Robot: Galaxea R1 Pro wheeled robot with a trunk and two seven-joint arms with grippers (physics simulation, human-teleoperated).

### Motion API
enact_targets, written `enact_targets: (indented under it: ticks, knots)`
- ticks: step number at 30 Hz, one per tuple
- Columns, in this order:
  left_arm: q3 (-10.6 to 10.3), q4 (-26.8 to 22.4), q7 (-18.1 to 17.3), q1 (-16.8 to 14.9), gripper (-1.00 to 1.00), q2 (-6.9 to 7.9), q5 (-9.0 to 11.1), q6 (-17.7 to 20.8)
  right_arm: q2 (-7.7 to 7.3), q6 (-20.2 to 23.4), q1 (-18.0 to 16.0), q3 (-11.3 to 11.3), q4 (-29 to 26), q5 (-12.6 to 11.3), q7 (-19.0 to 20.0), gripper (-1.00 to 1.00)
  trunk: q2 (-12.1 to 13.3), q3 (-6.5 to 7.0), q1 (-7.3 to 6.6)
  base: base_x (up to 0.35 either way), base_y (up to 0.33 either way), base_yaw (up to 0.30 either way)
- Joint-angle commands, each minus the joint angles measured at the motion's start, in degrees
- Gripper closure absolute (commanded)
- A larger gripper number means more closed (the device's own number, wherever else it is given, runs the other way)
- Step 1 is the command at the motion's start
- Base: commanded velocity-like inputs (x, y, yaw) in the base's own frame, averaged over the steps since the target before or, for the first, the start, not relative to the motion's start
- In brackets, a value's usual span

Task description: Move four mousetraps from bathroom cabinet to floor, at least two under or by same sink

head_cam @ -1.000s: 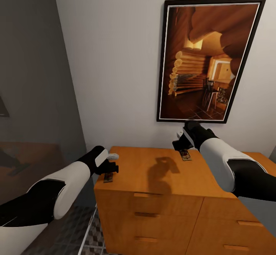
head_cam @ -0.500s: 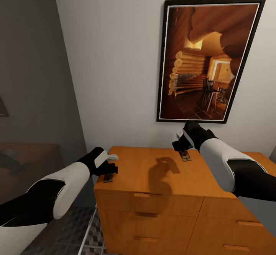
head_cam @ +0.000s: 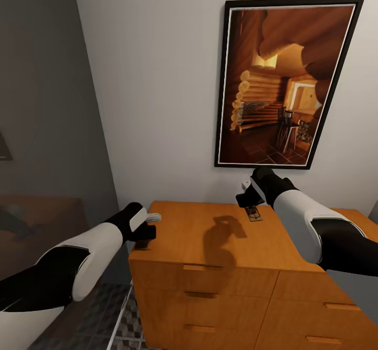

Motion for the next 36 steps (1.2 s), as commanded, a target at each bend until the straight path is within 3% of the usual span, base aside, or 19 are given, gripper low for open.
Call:
enact_targets:
  ticks: [1, 13, 18, 19, 22, 24, 29, 36]
  knots:
    - [0.62, 1.36, 0.29, 0.02, 1.0, 0.02, 1.97, -0.16, 0.0, 0.19, -0.03, -0.01, -0.08, 0.53, 0.53, 1.0, -0.03, -0.1, 0.02, 0.0, 0.0, 0.0]
    - [0.61, 2.39, 0.37, 0.0, 1.0, 0.25, 1.87, -1.32, 0.01, 0.28, -0.03, -0.01, 0.0, 0.49, 0.61, 1.0, -0.03, -0.1, 0.02, 0.0, 0.0, 0.0]
    - [0.68, 0.06, 0.57, -0.01, 1.0, -0.03, 1.88, -0.57, -0.05, 0.41, -0.03, -0.01, -0.03, 0.46, 0.74, 1.0, -0.03, -0.1, 0.02, 0.0, 0.0, 0.0]
    - [0.66, -2.77, 0.53, -0.01, 1.0, -0.12, 2.06, 0.6, -0.06, 0.48, -0.03, -0.01, -0.05, 0.48, 0.79, 1.0, -0.03, -0.1, 0.02, 0.0, 0.0, 0.0]
    - [0.63, -18.35, 0.42, -0.01, 1.0, -0.06, 4.25, 10.25, -0.07, 0.67, -0.03, -0.01, -0.07, 0.55, 0.85, 1.0, -0.03, -0.1, 0.02, 0.0, 0.0, 0.0]
    - [0.6, -26.08, 0.44, -0.19, 1.0, 0.21, 6.2, 13.06, -0.07, 0.7, -0.03, -0.01, -0.08, 0.59, 0.86, 1.0, -0.03, -0.1, 0.02, 0.0, 0.0, 0.0]
    - [0.55, -23.91, 0.46, -0.92, 1.0, 0.52, 7.07, 13.76, -0.07, 0.64, -0.03, -0.01, -0.08, 0.71, 0.78, 1.0, -0.03, -0.1, 0.02, 0.0, 0.0, 0.0]
    - [0.53, -22.1, 0.46, -1.06, 1.0, 0.85, 7.16, 13.76, 0.06, 0.73, -0.03, -0.11, -0.17, 2.74, 0.72, 1.0, -0.03, -0.1, 0.02, 0.0, 0.0, 0.0]
